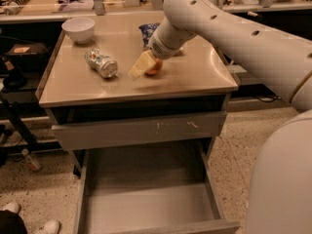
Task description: Pick orange from middle drawer and place on counter
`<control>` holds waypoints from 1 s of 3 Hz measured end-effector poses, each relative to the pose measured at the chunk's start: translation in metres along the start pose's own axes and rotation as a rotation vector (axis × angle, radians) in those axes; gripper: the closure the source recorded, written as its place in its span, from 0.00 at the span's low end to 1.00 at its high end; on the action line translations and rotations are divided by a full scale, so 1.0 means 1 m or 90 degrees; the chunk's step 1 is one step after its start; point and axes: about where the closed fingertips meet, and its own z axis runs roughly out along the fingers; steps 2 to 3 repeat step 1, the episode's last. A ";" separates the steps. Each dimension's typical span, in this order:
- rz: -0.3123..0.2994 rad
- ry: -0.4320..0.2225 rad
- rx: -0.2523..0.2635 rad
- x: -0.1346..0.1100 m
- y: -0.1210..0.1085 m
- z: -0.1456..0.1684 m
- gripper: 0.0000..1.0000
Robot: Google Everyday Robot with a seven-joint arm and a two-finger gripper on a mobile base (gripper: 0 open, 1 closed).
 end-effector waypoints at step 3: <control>0.000 0.000 0.000 0.000 0.000 0.000 0.00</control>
Offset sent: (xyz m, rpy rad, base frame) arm 0.0000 0.0000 0.0000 0.0000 0.0000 0.0000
